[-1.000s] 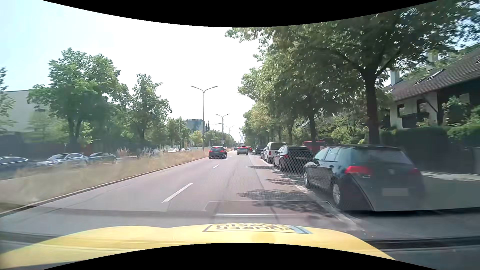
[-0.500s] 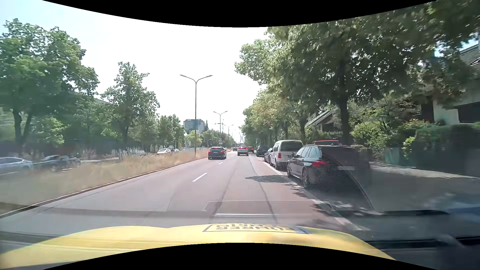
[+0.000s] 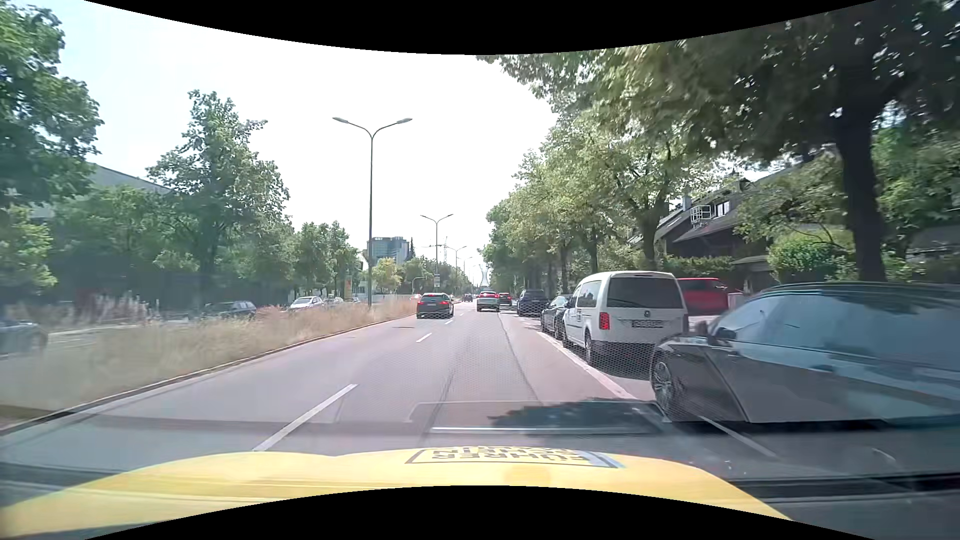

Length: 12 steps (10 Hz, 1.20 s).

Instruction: Follow the waypoints while adhering to traffic rules and regulations

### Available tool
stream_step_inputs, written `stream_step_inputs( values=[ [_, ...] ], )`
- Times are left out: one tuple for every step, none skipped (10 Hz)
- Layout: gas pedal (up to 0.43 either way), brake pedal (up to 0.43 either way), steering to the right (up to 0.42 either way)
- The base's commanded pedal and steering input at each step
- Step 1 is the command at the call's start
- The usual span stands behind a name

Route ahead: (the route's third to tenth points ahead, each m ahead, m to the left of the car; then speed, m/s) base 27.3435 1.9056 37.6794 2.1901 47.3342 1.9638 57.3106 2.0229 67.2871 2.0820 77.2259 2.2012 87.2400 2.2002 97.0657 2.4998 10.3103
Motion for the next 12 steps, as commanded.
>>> stream_step_inputs(
  values=[
    [0.000,0.128,-0.003],
    [0.000,0.128,-0.004],
    [0.000,0.134,-0.004],
    [0.000,0.128,-0.004],
    [0.000,0.134,-0.004],
    [0.000,0.134,-0.004],
    [0.000,0.134,-0.003],
    [0.000,0.140,-0.004],
    [0.000,0.140,-0.004],
    [0.000,0.146,-0.004],
    [0.000,0.152,-0.004],
    [0.000,0.152,-0.003]
  ],
)
